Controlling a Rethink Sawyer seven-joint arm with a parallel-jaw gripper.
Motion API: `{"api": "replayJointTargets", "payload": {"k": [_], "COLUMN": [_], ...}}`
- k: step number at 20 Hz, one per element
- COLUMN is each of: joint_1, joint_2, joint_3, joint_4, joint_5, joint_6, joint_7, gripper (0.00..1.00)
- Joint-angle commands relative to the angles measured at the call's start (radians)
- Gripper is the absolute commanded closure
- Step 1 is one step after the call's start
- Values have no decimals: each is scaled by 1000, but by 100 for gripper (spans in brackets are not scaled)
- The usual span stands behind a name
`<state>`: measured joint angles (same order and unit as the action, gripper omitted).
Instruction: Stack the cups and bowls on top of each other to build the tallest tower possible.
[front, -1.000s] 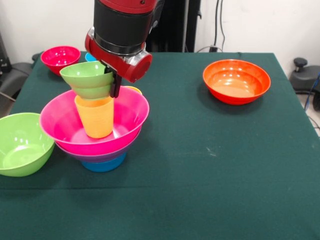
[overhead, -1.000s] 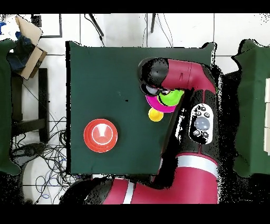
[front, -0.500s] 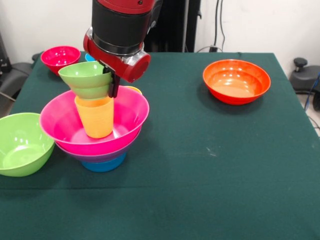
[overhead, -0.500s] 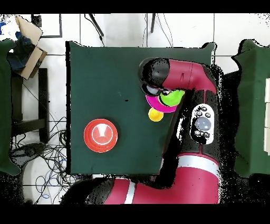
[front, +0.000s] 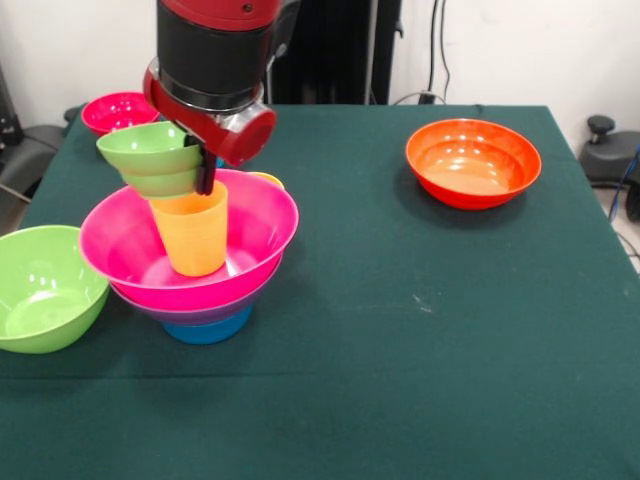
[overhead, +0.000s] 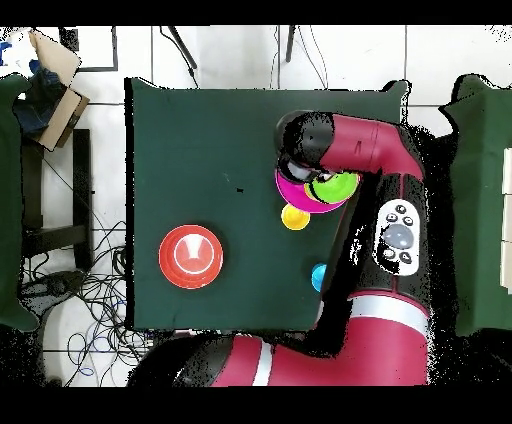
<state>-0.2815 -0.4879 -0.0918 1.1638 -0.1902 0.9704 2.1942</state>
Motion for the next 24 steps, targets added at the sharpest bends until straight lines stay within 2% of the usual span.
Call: {"api": "replayJointTargets", "payload": {"k": [1,13,24], "joint_1": [-26,-43,-34], "joint_2": [77,75,86], "joint_3": [123,174,191], "joint_4": [38,82,67], "joint_5": [-100,-68,-67], "joint_6": [-32,-46,-30], "joint_7": [-254,-230,-191], "gripper": [100,100,100]}}
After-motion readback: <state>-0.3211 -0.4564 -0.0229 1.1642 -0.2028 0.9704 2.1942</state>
